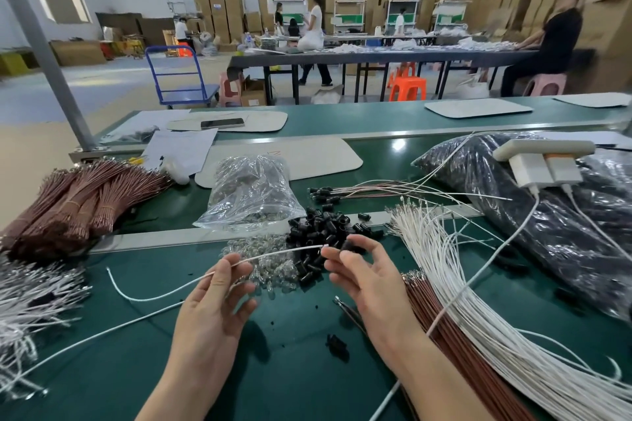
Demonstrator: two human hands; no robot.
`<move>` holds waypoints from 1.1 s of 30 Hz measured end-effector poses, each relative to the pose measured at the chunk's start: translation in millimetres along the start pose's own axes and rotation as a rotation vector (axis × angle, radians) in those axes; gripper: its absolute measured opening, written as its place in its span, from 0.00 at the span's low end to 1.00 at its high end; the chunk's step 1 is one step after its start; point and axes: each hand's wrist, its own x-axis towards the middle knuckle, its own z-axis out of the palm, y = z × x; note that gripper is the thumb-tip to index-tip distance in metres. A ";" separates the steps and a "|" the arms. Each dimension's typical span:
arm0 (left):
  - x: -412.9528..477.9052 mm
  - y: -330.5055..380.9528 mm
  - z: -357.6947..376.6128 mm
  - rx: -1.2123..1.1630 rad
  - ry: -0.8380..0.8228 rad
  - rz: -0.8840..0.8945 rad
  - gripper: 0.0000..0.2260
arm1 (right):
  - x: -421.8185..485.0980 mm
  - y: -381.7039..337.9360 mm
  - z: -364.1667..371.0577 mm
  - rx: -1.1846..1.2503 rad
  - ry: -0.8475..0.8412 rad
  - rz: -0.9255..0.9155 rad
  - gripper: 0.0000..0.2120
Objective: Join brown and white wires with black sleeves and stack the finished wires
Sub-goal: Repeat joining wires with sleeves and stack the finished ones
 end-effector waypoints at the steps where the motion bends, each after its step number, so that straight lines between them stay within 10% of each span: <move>1: -0.7 0.3 0.3 0.002 -0.002 0.000 0.09 | 0.2 -0.2 1.0 0.116 -0.004 0.044 0.11; 33: -5.4 -1.2 2.5 0.010 -0.099 -0.049 0.10 | -6.7 5.4 15.0 0.348 -0.185 0.158 0.15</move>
